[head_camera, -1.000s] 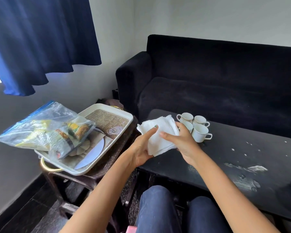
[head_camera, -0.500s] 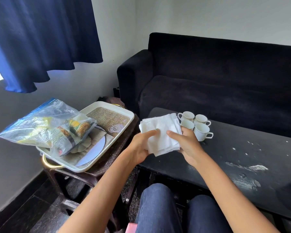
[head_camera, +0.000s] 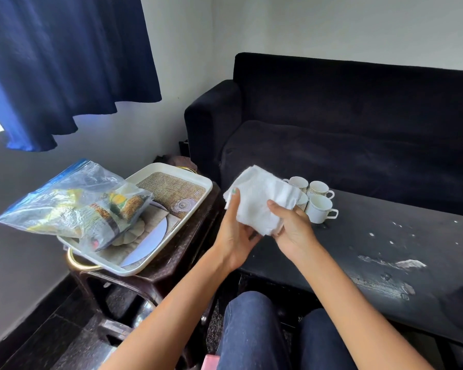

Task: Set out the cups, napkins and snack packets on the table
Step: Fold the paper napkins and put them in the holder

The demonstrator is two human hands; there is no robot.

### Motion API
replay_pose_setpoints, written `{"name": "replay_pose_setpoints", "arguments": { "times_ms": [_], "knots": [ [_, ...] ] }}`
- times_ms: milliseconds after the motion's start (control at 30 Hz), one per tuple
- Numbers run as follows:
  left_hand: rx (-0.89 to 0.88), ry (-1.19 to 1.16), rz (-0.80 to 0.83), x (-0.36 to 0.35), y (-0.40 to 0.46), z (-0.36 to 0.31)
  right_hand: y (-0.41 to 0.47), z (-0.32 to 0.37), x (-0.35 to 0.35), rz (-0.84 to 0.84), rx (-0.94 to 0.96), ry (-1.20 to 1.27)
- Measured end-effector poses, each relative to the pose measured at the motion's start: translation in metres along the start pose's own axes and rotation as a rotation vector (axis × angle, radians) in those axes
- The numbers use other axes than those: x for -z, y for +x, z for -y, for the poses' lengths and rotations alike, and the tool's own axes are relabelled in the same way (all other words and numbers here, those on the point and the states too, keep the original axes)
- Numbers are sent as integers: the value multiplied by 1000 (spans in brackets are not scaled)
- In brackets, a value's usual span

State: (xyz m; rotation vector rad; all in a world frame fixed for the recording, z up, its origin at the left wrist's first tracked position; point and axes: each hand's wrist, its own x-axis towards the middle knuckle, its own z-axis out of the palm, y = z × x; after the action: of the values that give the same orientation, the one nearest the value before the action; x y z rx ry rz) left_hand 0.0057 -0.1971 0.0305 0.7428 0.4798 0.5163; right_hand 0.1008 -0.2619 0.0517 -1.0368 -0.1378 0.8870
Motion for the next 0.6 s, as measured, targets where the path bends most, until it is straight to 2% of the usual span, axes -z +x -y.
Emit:
{"name": "replay_pose_setpoints", "arguments": {
  "times_ms": [167, 333, 433, 533, 600],
  "knots": [
    [21, -137, 52, 3, -1, -4, -10, -16, 0, 132, 36, -270],
    [33, -112, -57, 9, 5, -5, -5, -11, 0, 3, 326, -533],
    [39, -111, -51, 7, 5, -4, -2, -5, -1, 55, 483, -752],
    [49, -84, 6, 6, 4, -3, -1, -3, -1, 176, 490, -936],
    [61, -31, -17, 7, 4, -2, -1, -5, -1, 170, 487, -974]
  ]
}}
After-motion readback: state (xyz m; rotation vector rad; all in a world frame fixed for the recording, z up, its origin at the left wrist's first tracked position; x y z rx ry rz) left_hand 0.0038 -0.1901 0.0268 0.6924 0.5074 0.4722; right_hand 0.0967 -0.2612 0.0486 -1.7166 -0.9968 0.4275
